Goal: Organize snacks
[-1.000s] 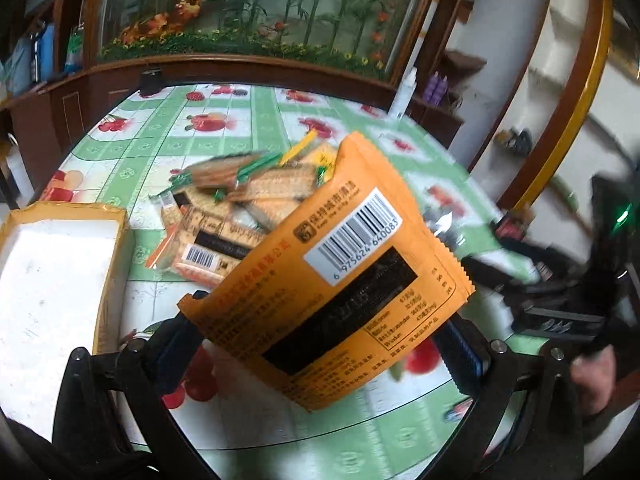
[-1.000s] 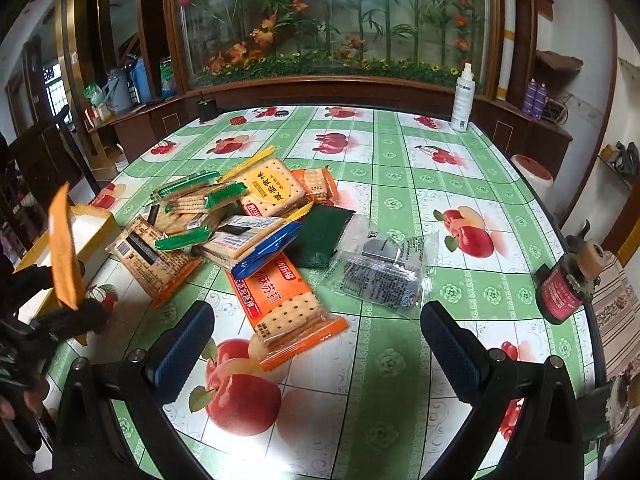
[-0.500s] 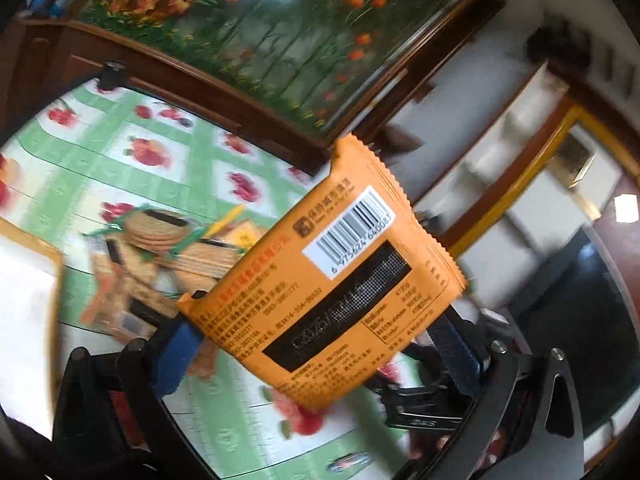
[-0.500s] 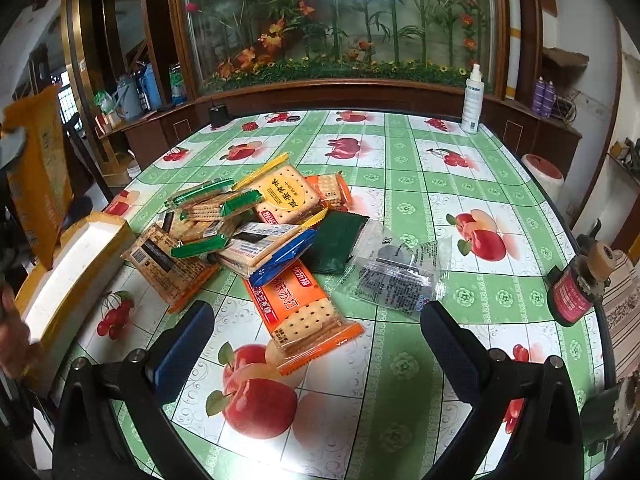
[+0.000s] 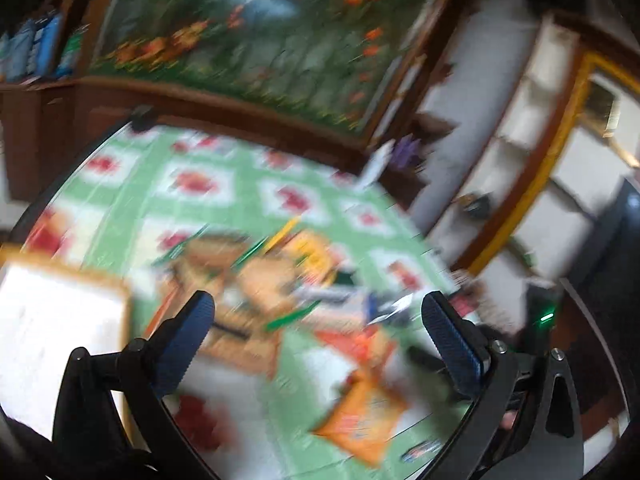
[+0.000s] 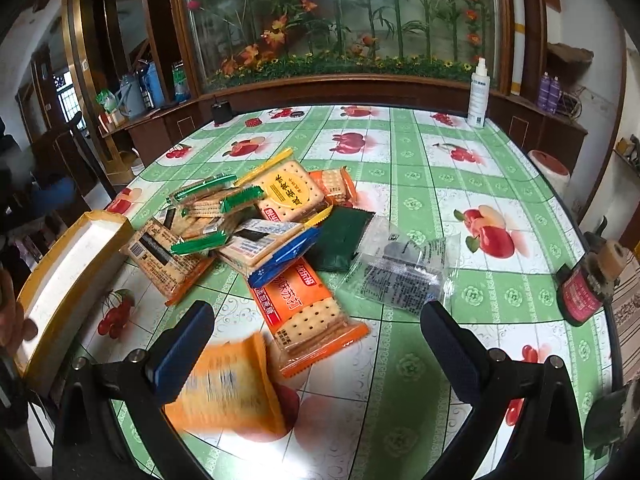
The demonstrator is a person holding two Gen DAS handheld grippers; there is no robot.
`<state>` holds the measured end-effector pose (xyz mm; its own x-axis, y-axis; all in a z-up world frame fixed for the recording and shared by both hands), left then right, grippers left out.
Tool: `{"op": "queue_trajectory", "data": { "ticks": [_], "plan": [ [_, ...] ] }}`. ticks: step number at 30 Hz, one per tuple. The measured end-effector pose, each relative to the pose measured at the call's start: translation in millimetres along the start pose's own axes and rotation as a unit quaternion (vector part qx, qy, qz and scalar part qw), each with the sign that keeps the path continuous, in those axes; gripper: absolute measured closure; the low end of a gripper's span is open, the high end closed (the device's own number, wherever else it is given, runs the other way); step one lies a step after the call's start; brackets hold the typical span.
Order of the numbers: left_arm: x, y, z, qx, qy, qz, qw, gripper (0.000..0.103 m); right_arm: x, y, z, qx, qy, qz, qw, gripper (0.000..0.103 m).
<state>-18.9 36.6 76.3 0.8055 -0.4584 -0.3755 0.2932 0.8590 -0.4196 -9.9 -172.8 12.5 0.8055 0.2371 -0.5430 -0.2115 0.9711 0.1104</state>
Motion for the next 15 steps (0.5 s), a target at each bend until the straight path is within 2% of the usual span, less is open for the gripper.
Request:
{"op": "queue_trajectory", "data": {
  "ticks": [2, 5, 10, 12, 15],
  "plan": [
    [3, 5, -14, 0.005, 0.006, 0.022, 0.9997, 0.000, 4, -1, -4, 0.006, 0.012, 0.005, 1.000, 0.000],
    [9, 5, -33, 0.029, 0.040, 0.030, 0.9983, 0.000, 4, -1, -8, 0.012, 0.020, 0.016, 1.000, 0.000],
    [14, 0, -52, 0.116, 0.077, 0.070, 0.9878, 0.000, -5, 3, -16, 0.020, 0.042, 0.050, 0.998, 0.000],
    [18, -4, -59, 0.123, 0.090, 0.058, 0.9866, 0.000, -10, 3, -19, 0.038, 0.047, 0.064, 0.996, 0.000],
    [21, -21, -72, 0.133, 0.119, 0.014, 0.9839, 0.000, -12, -4, -21, 0.043, 0.045, 0.041, 0.997, 0.000]
  ]
}}
Point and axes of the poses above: each gripper's, at about its wrist camera, not at the fingertips, and x roughly the way its jaws point, y to its left, z to its top, the point moved 6 cm from there along x, roughly the way its jaws point, and after that the axes turned 10 degrees about -y, right-handed, at the moved point
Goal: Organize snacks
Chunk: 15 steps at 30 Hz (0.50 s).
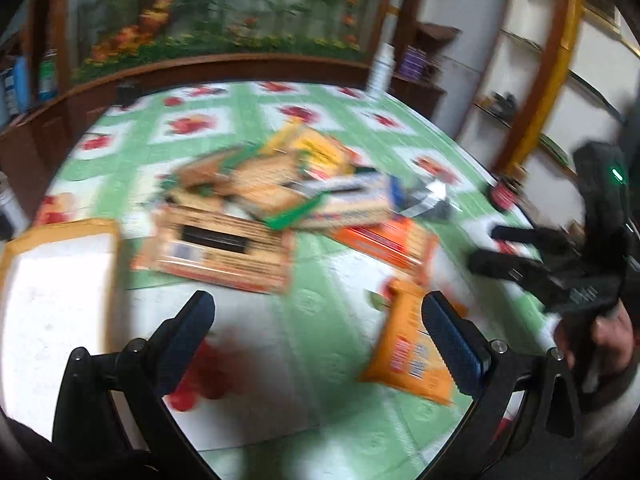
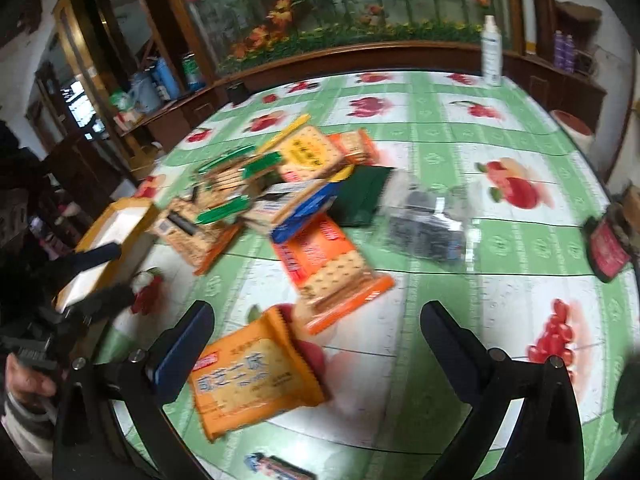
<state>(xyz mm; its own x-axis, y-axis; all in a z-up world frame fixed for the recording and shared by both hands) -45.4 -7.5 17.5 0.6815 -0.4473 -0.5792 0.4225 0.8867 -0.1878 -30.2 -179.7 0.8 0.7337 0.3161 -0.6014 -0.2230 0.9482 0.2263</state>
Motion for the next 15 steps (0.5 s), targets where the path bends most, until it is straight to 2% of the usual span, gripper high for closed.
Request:
{"op": "queue_trajectory", "data": {
  "ticks": [2, 4, 8, 12, 15],
  "plan": [
    [6, -17, -6, 0.035, 0.020, -0.023, 0.9989, 0.000, -1, -7, -2, 0.005, 0.002, -0.017, 1.000, 0.000],
    [10, -30, -13, 0.068, 0.034, -0.021, 0.9969, 0.000, -1, -13, -3, 0.015, 0.004, -0.018, 1.000, 0.000],
    [18, -49, -21, 0.075, 0.051, -0.035, 0.9953, 0.000, -2, -23, -6, 0.033, 0.009, -0.019, 0.999, 0.000],
    [30, -64, -27, 0.098, 0.062, -0.017, 0.9931, 0.000, -1, -24, -6, 0.039, 0.009, -0.013, 0.999, 0.000],
    [36, -74, -32, 0.112, 0.068, -0.017, 0.9913, 0.000, 0, -24, -5, 0.029, 0.009, -0.023, 0.999, 0.000]
  ]
}}
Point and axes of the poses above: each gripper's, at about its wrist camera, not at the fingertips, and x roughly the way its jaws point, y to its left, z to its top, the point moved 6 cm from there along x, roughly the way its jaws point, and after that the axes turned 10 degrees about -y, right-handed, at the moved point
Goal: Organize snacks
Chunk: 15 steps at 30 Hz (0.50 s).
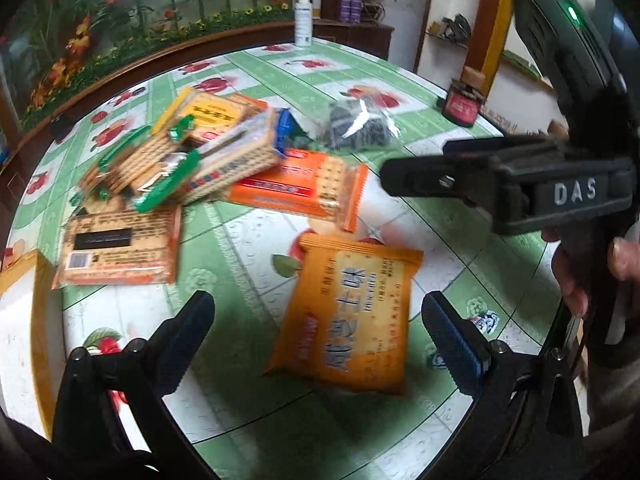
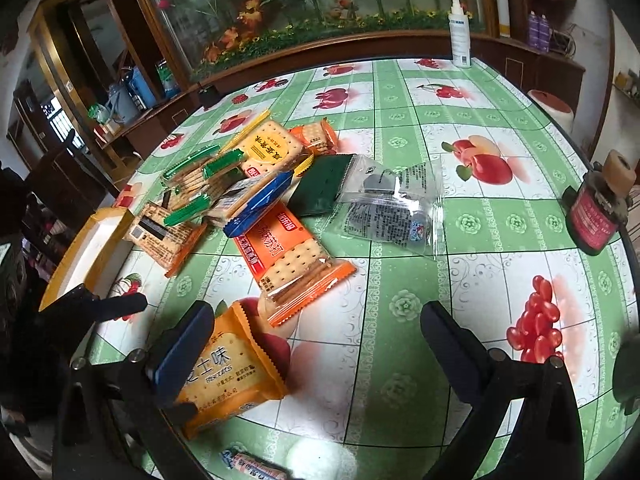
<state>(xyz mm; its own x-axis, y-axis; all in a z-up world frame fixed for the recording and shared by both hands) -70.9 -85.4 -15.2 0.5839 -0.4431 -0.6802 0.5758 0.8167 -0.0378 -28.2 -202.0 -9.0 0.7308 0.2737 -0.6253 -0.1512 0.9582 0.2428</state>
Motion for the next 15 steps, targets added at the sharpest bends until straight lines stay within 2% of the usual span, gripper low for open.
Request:
{"op": "queue_trajectory", "data": {
  "ticks": [6, 15],
  "plan": [
    [11, -8, -3, 0.005, 0.010, 0.003, 0.9999, 0.000, 4, -5, 0, 0.005, 0.003, -0.004, 1.000, 0.000],
    [28, 1, -5, -0.021, 0.029, 0.012, 0.9993, 0.000, 7, -7, 0, -0.002, 0.008, -0.011, 1.000, 0.000]
  ]
}}
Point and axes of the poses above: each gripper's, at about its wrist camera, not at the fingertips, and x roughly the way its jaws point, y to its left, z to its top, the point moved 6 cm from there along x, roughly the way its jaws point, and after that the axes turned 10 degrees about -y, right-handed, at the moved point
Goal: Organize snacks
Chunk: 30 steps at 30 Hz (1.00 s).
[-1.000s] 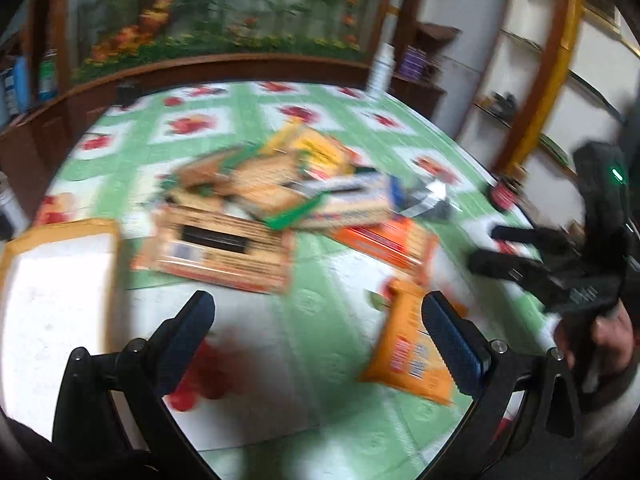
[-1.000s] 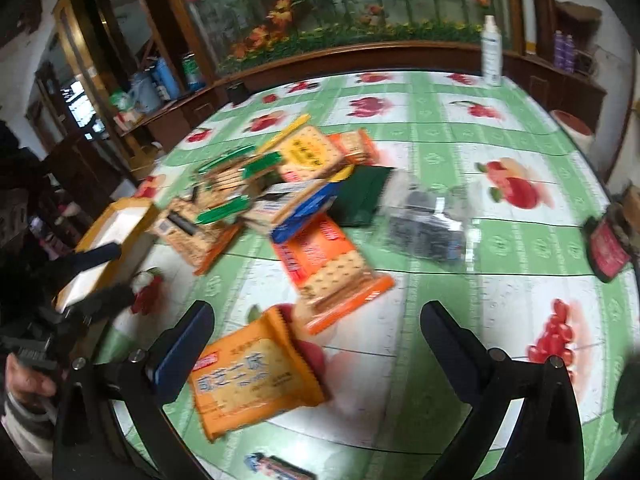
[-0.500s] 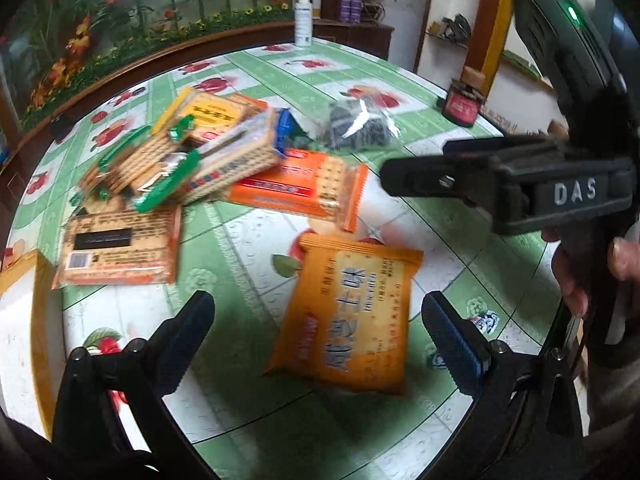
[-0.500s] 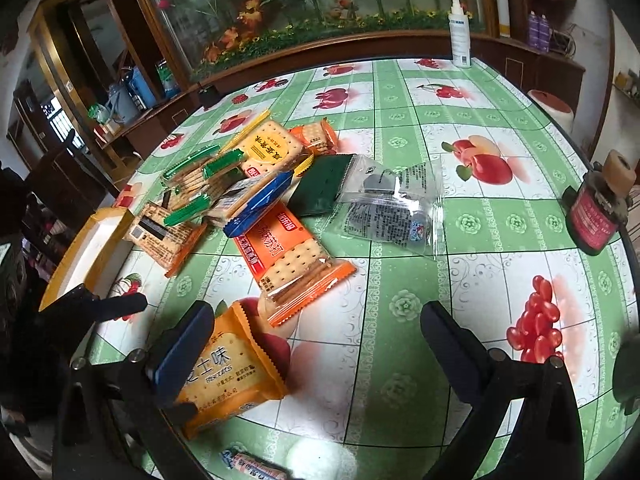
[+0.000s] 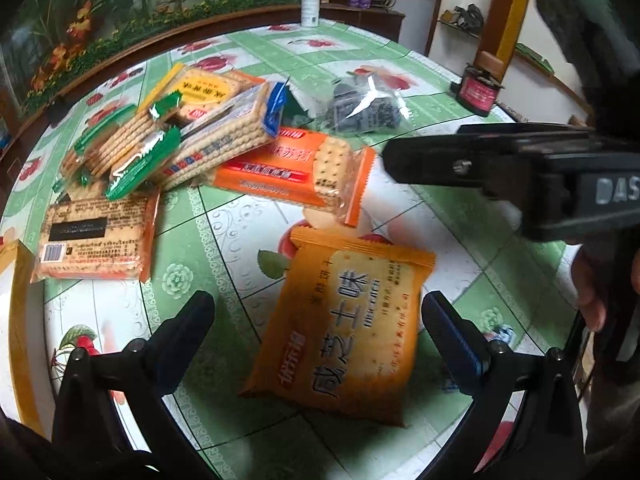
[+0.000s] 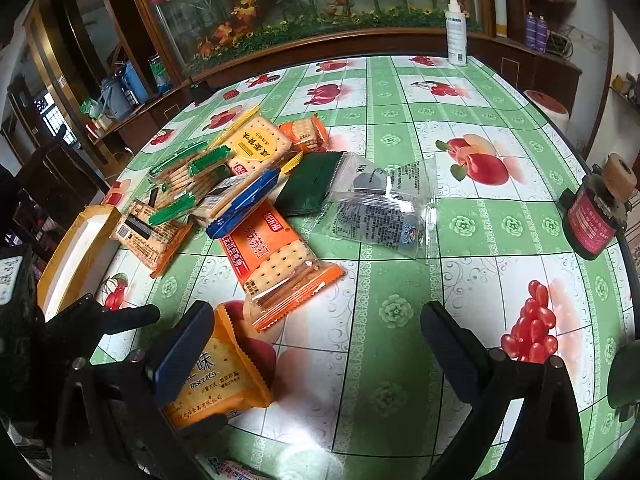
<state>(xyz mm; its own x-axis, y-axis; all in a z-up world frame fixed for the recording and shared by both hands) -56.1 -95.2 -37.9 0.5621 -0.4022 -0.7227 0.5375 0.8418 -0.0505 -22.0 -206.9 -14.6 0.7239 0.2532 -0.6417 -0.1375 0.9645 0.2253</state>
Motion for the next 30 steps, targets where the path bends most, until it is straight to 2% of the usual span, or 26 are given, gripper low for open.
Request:
{"op": "queue_trajectory", "data": {
  "ticks": [6, 14, 16, 18, 20, 26, 30],
  "plan": [
    [4, -2, 1, 0.011, 0.007, -0.003, 0.9999, 0.000, 0, -6, 1, 0.006, 0.001, -0.003, 1.000, 0.000],
    [8, -8, -3, 0.029, 0.025, -0.026, 0.9989, 0.000, 3, -9, 2, 0.009, 0.003, -0.003, 1.000, 0.000],
    [8, -5, -4, 0.027, 0.025, -0.024, 0.9990, 0.006, 4, -9, 2, 0.007, 0.005, -0.003, 1.000, 0.000],
    [5, 1, -2, 0.019, 0.019, -0.019, 0.9995, 0.023, 6, -6, 4, 0.001, 0.004, 0.000, 1.000, 0.000],
    [0, 10, -2, 0.010, 0.014, -0.012, 0.9998, 0.032, 7, -1, 8, -0.016, 0.001, 0.003, 1.000, 0.000],
    [-17, 51, -11, -0.048, 0.005, 0.020, 0.9986, 0.032, 27, 21, 14, -0.103, 0.011, 0.026, 0.994, 0.001],
    [-29, 63, -15, -0.055, -0.005, 0.040, 0.9977, 0.032, 49, 33, 17, -0.158, 0.031, 0.040, 0.986, 0.001]
  ]
}}
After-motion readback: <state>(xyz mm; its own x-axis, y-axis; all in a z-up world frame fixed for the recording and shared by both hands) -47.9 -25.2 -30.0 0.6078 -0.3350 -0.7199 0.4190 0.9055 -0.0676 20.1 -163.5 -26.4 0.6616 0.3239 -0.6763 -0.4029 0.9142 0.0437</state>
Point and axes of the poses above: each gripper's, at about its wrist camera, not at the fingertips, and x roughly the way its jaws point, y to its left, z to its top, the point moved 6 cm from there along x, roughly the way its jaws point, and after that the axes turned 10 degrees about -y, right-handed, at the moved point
